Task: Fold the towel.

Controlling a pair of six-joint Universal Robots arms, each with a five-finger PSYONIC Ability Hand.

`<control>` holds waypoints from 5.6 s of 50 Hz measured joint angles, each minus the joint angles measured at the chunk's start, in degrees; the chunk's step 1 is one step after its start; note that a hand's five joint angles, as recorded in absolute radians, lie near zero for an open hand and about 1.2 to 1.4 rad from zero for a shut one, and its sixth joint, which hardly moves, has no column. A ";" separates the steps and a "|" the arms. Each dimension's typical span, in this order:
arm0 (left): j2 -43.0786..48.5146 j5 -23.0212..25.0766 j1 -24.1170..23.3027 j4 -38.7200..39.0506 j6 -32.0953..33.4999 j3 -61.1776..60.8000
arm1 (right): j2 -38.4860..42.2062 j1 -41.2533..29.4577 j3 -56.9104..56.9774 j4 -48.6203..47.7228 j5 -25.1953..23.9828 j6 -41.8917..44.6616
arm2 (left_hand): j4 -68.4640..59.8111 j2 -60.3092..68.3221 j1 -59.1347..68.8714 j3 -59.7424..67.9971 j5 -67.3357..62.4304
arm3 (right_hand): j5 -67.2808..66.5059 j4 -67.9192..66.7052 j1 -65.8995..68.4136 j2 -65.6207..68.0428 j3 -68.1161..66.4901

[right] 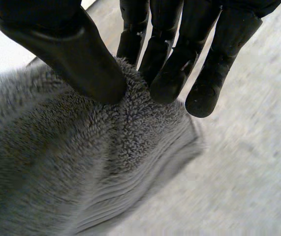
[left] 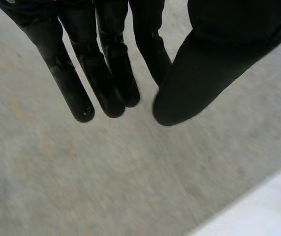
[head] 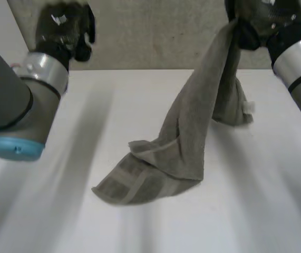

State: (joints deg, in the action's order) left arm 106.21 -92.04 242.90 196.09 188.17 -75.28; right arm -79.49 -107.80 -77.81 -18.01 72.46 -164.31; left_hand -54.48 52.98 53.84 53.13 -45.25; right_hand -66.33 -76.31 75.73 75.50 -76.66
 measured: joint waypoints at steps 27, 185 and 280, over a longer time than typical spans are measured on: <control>8.22 15.91 -8.16 -3.61 -0.20 -16.35 | 0.90 0.67 -12.87 4.28 -0.22 3.04 | 38.05 -36.38 -37.29 -36.54 38.60 | 0.00 0.00 0.05 0.00 0.00; 8.39 8.20 17.28 21.17 0.71 -23.79 | 13.44 9.38 -10.72 19.04 0.42 3.44 | -15.29 16.73 12.82 16.53 -12.71 | 53.57 54.67 -54.08 -53.85 54.86; 11.31 13.38 16.70 6.55 11.29 4.30 | 18.26 7.77 21.65 17.41 4.80 34.53 | -15.31 16.74 12.82 16.55 -13.18 | -0.65 -0.16 0.57 1.12 -0.03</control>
State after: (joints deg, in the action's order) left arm 117.51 -78.66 259.59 202.64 199.45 -70.98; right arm -61.23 -100.03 -56.15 -0.59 77.26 -129.78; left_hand -69.79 69.72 66.66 69.68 -58.43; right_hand -66.97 -76.47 76.30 76.62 -76.70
